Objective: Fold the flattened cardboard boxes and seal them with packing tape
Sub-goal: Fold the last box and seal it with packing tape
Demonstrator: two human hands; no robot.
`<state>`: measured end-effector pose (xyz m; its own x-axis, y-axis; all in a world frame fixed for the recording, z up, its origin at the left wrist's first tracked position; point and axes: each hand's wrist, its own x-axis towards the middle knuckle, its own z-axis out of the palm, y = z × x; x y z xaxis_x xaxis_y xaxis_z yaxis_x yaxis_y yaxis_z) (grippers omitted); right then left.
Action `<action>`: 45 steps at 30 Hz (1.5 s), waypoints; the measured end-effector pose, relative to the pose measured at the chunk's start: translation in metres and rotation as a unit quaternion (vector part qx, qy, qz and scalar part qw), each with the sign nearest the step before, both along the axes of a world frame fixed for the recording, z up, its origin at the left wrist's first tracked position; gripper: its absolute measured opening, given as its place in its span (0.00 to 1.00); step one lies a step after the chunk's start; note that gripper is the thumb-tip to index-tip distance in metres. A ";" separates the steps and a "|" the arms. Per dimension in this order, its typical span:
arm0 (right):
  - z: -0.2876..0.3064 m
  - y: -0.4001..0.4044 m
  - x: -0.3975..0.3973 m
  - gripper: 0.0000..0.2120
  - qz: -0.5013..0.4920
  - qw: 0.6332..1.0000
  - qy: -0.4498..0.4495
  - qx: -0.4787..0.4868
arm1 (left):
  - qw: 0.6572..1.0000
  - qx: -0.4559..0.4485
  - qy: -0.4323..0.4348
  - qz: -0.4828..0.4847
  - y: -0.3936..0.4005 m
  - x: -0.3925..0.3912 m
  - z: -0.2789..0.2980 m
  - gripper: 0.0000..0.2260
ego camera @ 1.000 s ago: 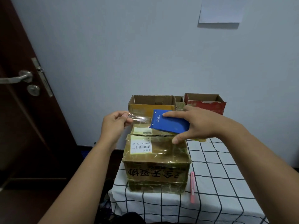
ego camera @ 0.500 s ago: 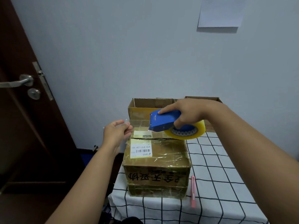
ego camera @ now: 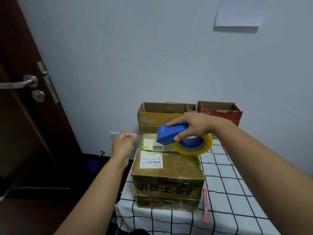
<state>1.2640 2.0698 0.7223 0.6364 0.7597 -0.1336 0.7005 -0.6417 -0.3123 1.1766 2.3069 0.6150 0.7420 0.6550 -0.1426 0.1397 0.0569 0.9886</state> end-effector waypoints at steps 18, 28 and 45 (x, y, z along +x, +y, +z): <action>-0.003 0.003 0.008 0.26 0.006 0.999 -0.013 -0.045 | 0.989 -0.133 0.062 0.015 0.029 0.003 -0.025 0.04; -0.004 0.007 0.012 0.26 0.010 0.999 -0.006 -0.045 | 0.977 -0.194 0.079 -0.030 0.031 -0.007 -0.040 0.03; -0.007 0.010 0.003 0.26 0.007 0.998 -0.039 -0.048 | 0.935 0.189 0.090 -0.285 -0.025 -0.044 -0.024 0.17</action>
<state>1.2667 2.0800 0.7154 0.6371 0.7545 -0.1575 0.7293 -0.6562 -0.1937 1.1325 2.2815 0.5907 0.9724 0.1892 -0.1368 0.2069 -0.4265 0.8805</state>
